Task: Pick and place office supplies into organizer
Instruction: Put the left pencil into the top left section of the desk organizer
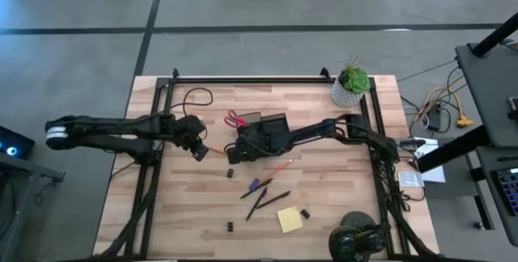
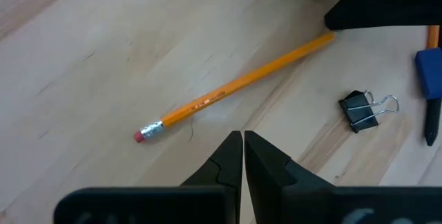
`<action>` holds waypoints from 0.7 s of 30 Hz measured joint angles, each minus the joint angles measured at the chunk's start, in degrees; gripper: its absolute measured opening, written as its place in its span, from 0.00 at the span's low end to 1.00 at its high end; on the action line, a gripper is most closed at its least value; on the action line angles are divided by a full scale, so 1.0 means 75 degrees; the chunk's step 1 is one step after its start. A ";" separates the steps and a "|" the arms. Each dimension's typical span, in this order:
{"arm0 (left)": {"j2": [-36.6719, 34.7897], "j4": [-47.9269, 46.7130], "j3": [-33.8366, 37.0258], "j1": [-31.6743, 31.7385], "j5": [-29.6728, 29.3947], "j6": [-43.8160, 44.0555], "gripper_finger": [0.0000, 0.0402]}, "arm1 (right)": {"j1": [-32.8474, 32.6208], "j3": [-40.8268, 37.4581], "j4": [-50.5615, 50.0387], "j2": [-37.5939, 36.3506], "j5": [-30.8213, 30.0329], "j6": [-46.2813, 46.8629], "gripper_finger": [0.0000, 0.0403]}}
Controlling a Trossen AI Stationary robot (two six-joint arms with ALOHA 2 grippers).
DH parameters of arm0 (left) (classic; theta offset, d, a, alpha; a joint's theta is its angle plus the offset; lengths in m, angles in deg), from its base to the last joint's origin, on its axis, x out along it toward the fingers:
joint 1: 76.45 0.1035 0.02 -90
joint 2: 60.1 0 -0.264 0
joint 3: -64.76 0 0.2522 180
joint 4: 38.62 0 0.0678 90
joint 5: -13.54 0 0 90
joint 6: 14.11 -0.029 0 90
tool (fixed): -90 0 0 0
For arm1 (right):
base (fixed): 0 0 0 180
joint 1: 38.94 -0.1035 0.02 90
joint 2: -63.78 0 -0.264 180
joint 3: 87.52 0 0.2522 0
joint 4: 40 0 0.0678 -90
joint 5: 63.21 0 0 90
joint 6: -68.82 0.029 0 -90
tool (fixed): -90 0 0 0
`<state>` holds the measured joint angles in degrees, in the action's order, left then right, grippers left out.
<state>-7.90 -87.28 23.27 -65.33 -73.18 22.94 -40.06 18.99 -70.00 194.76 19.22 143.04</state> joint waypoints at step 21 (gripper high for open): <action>0.0171 0.0039 0.0003 0.0000 0.0004 -0.0025 0.00 | -0.0262 0.0078 -0.0214 -0.0196 0.0016 0.0047 0.02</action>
<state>-6.62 -86.99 23.30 -65.33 -73.14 22.76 -42.03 19.58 -71.61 193.29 19.35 143.39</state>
